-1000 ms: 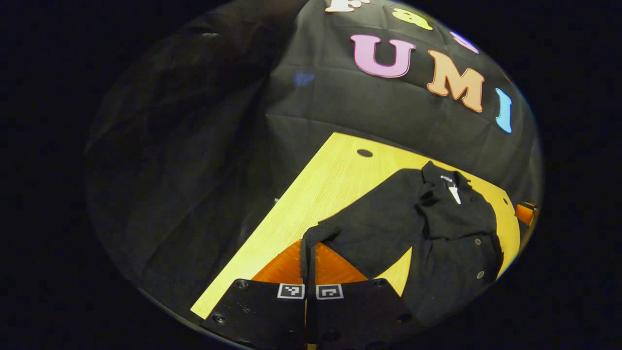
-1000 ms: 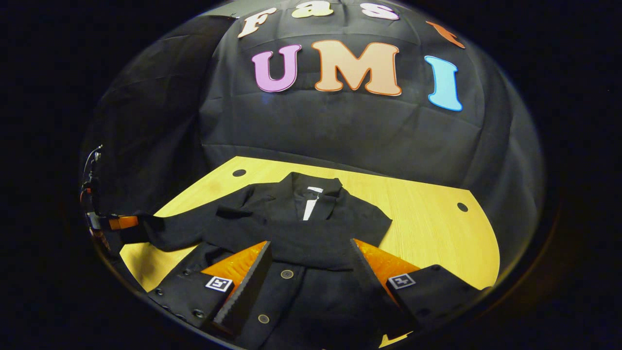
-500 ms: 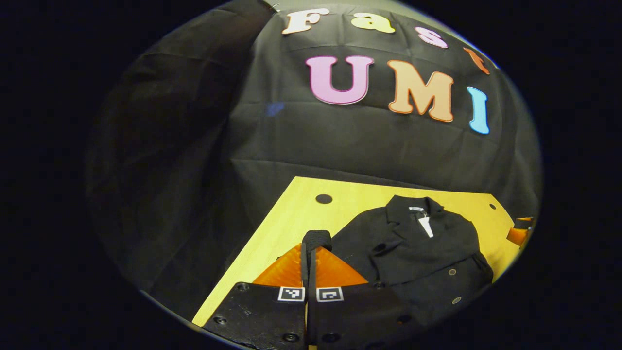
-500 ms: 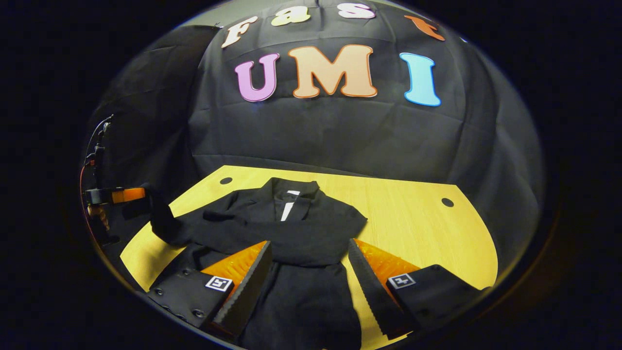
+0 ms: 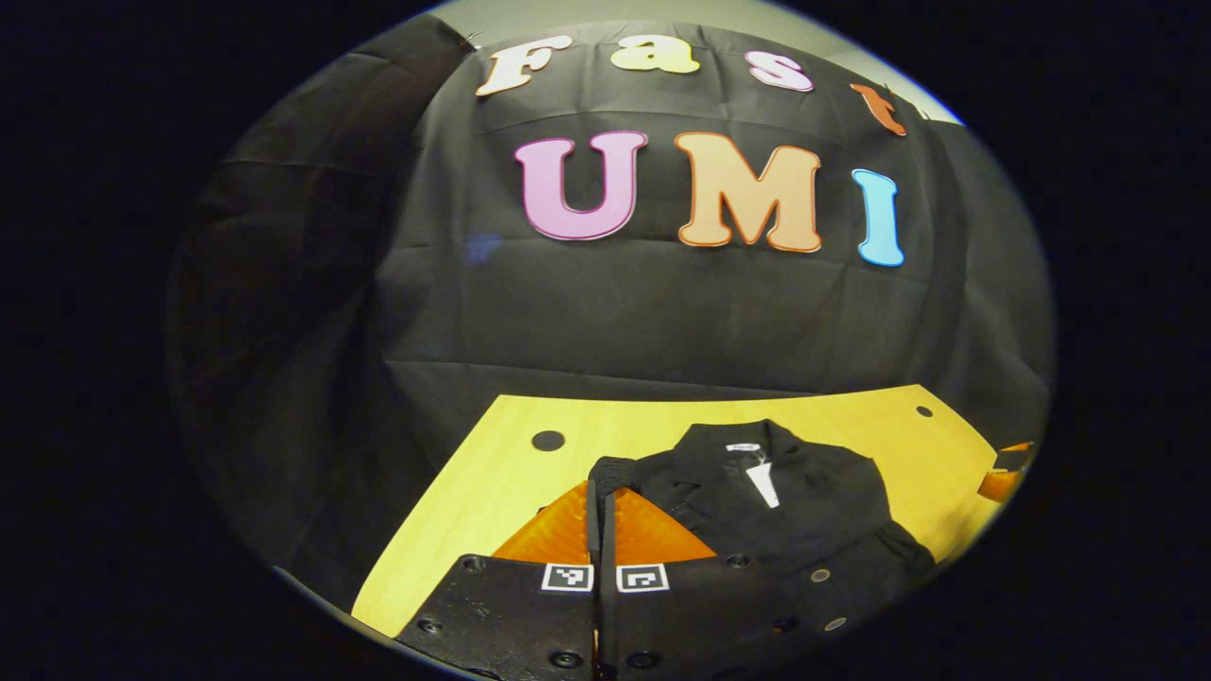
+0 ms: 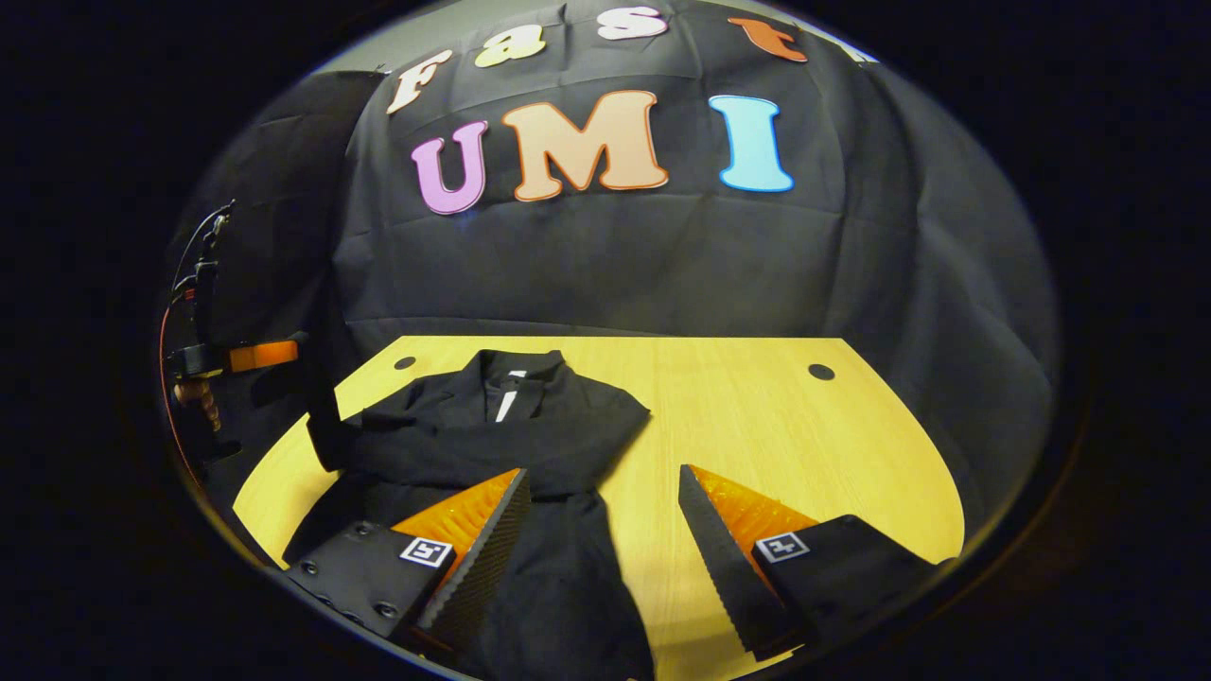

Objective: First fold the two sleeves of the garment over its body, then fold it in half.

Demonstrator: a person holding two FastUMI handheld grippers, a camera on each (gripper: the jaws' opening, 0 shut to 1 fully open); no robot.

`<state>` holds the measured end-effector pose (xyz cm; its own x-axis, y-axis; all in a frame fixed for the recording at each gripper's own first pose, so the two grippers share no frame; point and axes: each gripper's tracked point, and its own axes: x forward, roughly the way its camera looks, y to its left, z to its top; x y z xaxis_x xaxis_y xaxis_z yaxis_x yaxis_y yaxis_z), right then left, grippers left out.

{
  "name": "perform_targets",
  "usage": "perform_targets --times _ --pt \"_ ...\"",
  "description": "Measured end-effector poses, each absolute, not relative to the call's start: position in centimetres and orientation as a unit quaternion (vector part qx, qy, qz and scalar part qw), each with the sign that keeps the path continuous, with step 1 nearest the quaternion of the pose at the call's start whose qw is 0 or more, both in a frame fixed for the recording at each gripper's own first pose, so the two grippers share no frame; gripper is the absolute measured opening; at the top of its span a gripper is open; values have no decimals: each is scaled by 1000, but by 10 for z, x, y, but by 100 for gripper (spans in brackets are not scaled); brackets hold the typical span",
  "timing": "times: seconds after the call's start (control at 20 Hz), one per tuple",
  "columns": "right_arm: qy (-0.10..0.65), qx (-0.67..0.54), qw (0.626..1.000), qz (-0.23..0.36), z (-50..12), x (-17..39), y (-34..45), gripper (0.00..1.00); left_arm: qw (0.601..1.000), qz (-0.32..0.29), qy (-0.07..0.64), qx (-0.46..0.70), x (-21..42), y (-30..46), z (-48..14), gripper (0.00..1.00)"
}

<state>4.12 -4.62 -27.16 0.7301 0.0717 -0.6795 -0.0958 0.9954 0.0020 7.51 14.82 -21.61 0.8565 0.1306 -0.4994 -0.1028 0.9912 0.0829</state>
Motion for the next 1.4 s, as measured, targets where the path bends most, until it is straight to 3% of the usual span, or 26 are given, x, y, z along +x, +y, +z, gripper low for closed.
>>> perform_targets --times 0.65,1.4 --pt "362 14 932 -22 -271 8 -150 96 966 -35 256 29 132 1 -225 0" --pt "368 28 928 -57 -271 -28 -194 99 931 -109 347 39 138 -106 -306 0"
